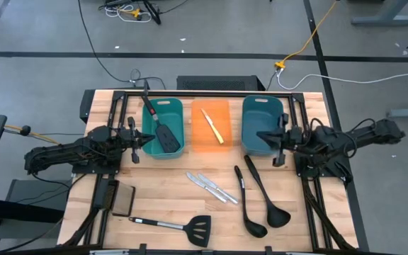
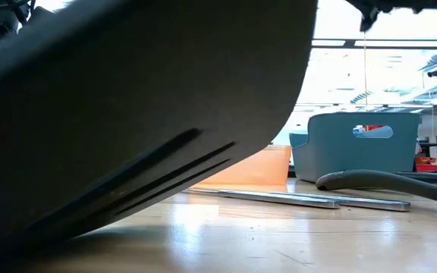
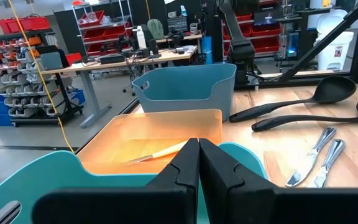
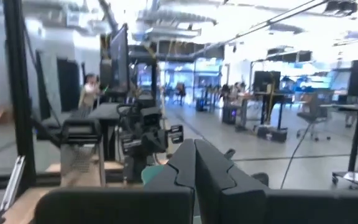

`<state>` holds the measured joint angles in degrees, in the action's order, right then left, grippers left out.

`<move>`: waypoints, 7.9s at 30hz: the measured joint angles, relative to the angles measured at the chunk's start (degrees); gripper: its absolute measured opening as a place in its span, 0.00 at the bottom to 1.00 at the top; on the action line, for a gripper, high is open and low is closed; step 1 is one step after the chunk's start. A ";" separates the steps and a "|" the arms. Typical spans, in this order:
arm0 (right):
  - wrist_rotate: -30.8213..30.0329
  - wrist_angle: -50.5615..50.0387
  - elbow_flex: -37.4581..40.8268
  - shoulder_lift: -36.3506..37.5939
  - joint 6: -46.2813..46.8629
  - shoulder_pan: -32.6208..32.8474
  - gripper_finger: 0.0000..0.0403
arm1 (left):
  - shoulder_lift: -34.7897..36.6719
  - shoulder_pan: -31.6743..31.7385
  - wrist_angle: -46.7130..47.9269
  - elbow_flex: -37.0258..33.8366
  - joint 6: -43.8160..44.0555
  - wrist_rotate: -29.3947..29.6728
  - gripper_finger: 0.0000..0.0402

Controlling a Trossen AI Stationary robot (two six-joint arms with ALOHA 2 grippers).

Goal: Pick & Place Kitchen Items
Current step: Put the right black spoon into the dark green bin

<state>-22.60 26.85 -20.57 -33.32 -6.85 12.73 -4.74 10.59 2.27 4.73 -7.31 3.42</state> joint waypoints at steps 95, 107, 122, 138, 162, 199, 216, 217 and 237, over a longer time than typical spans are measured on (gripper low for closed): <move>13.51 -74.87 -31.20 -60.38 90.63 17.08 0.42 | 0.01 -0.01 0.86 0.00 0.00 0.25 0.04; 13.68 -72.52 -29.83 -60.37 88.43 15.78 0.36 | 0.01 -0.01 0.87 0.00 0.09 0.22 0.04; 14.33 -69.79 -27.68 -60.51 85.47 15.34 0.18 | 0.00 0.00 0.89 0.00 0.66 0.20 0.04; 2.66 -75.24 -41.36 -56.74 70.66 14.25 0.18 | 0.01 0.00 0.90 0.00 0.98 -0.04 0.04; -8.37 -27.03 -13.76 -5.32 16.34 13.88 0.18 | 0.01 -0.02 1.29 0.00 1.16 0.20 0.04; -27.05 -32.85 -22.96 -2.02 0.30 0.61 0.18 | 0.01 0.00 -2.93 -0.02 -2.52 3.48 0.04; -8.07 -39.44 -24.31 -22.29 12.77 -29.90 0.18 | -0.01 -0.01 -1.27 -0.02 -1.27 3.46 0.04; -7.97 -39.43 -24.31 -23.78 13.18 -30.65 0.18 | 0.00 0.00 -1.27 -0.02 -1.27 3.46 0.04; -7.01 -29.31 -13.52 -33.39 21.59 -37.81 0.18 | 0.01 -0.01 -1.27 -0.02 -2.30 3.44 0.04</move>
<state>-29.62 -2.46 -34.09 -66.72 14.74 -25.07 -4.74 10.58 0.99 4.71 -9.61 6.86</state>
